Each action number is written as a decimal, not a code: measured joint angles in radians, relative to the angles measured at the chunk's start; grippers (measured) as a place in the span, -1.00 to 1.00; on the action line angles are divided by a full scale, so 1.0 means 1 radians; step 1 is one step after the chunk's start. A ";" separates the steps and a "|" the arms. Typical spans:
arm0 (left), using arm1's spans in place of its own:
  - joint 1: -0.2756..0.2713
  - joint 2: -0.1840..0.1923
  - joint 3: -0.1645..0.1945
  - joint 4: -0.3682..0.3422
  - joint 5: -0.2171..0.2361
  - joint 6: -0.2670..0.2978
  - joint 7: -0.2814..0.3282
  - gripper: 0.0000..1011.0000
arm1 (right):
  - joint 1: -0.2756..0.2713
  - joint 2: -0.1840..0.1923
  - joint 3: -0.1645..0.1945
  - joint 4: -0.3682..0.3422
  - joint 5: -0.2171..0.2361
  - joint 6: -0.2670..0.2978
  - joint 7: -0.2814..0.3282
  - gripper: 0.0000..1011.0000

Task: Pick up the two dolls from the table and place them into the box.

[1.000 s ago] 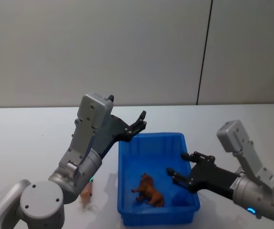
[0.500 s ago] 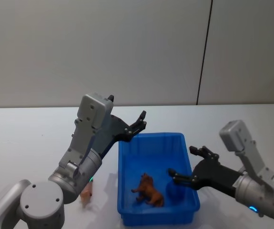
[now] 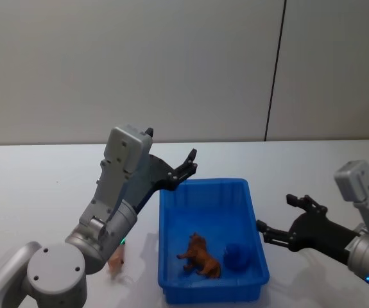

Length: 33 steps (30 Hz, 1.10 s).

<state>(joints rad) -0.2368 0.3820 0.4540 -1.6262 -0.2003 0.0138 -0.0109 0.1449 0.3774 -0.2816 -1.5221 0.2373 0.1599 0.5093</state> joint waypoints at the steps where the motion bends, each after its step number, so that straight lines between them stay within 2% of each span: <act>1: 0.000 0.000 0.000 0.000 0.000 0.000 0.000 0.98 | -0.002 0.005 0.004 0.000 0.005 -0.001 -0.002 0.98; 10: 0.016 0.006 -0.001 -0.013 0.000 0.030 0.028 0.98 | -0.010 0.021 0.018 0.001 0.025 -0.004 -0.007 0.98; 15: 0.045 0.021 -0.002 -0.038 -0.014 0.066 0.062 0.98 | -0.013 0.028 0.023 0.002 0.032 -0.005 -0.009 0.98; 22: 0.113 0.054 -0.001 -0.082 -0.053 0.118 0.135 0.98 | -0.015 0.032 0.027 0.003 0.037 -0.006 -0.010 0.98; 33: 0.213 0.101 0.002 -0.122 -0.118 0.138 0.221 0.98 | -0.016 0.036 0.030 0.003 0.042 -0.007 -0.011 0.98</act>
<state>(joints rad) -0.0242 0.4835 0.4561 -1.7478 -0.3184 0.1519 0.2099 0.1288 0.4137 -0.2514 -1.5192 0.2789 0.1533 0.4979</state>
